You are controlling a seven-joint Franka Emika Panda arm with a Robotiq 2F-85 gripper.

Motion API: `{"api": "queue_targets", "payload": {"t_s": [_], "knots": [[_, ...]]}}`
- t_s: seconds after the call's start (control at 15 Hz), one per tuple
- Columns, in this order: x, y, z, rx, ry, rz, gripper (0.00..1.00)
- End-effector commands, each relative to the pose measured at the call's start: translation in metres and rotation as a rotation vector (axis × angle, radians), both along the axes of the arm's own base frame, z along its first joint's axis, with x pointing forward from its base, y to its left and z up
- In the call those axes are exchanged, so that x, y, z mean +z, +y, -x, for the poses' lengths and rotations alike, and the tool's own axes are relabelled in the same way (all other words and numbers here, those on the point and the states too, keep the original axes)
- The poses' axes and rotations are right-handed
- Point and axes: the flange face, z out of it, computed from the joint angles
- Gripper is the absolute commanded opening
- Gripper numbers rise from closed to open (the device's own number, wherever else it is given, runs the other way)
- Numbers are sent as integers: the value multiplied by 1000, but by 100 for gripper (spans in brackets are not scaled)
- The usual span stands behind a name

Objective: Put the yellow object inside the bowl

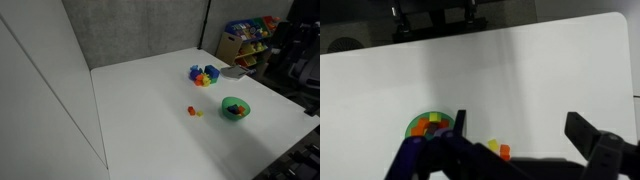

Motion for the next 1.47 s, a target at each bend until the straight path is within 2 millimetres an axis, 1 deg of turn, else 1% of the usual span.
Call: {"api": "queue_targets", "payload": {"t_s": [0.0, 0.27, 0.53, 0.93, 1.27, 1.4], "knots": [[-2, 4, -9, -3, -4, 3, 100], [-18, 23, -32, 26, -30, 12, 100], [-45, 44, -57, 61, -68, 30, 100], [-95, 69, -95, 105, -91, 50, 100], [-143, 80, -121, 137, -101, 93, 100], [-166, 81, -130, 165, -101, 113, 100]]}}
